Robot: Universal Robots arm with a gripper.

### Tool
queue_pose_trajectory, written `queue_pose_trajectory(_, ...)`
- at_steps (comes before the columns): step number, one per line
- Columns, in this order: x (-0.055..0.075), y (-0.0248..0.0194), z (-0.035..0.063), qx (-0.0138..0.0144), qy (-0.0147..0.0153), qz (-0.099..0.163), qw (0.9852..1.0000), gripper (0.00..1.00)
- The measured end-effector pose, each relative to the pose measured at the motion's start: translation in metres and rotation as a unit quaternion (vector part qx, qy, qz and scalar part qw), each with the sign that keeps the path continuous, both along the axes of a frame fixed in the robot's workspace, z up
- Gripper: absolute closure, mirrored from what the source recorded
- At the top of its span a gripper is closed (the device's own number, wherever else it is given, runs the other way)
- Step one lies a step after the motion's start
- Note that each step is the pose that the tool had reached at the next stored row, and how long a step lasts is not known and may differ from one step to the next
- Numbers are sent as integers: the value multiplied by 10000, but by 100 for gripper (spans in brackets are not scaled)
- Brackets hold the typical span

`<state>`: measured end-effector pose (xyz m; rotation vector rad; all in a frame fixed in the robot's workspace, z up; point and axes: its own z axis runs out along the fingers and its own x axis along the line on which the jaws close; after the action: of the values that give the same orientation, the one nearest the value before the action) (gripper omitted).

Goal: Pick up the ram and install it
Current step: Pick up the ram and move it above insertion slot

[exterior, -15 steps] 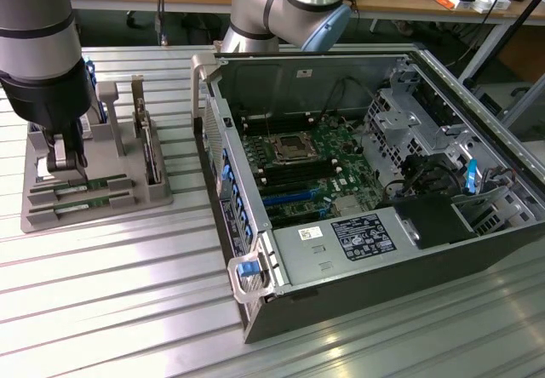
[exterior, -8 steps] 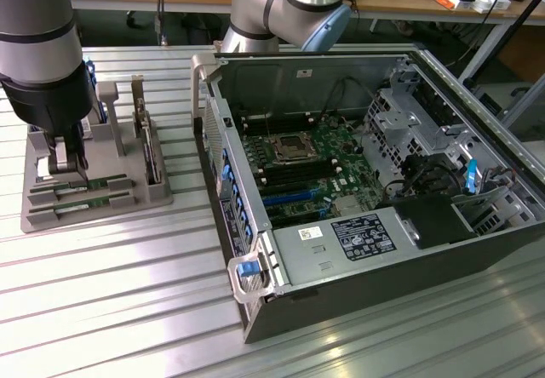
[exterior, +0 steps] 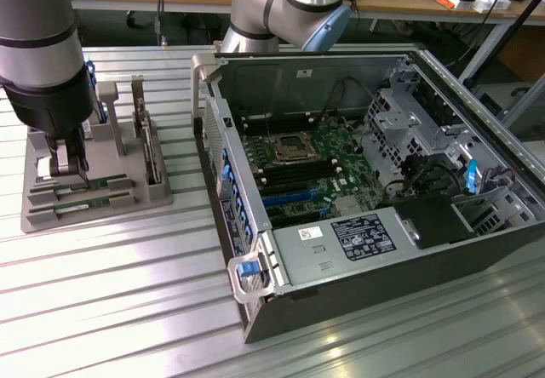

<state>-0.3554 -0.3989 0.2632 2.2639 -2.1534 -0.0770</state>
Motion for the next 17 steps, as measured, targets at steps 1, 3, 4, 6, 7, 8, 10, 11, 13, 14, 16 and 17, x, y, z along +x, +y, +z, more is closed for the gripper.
queue_pose_trajectory(1, 0, 0, -8, 0, 0, 0, 10000, 64)
queue_pose_trajectory(3, 0, 0, -24, 0, 0, 0, 10000, 64)
queue_pose_trajectory(4, 0, 0, -32, 0, 0, 0, 10000, 64)
queue_pose_trajectory(6, 0, 0, -51, 0, 0, 1, 10000, 64)
queue_pose_trajectory(7, 0, 0, -58, 0, 0, 1, 10000, 64)
queue_pose_trajectory(8, 0, 0, -68, 0, 0, 1, 10000, 64)
queue_pose_trajectory(10, 0, 0, -81, 0, 0, 2, 10000, 64)
queue_pose_trajectory(11, 0, 0, -88, 0, 0, 2, 10000, 64)
queue_pose_trajectory(13, 0, 0, -100, 0, 0, 3, 10000, 64)
queue_pose_trajectory(14, 0, 0, -103, 0, 0, 2, 10000, 64)
queue_pose_trajectory(16, 0, 0, -113, 0, 0, 3, 10000, 64)
queue_pose_trajectory(17, 0, 0, -118, 0, 0, 3, 10000, 64)
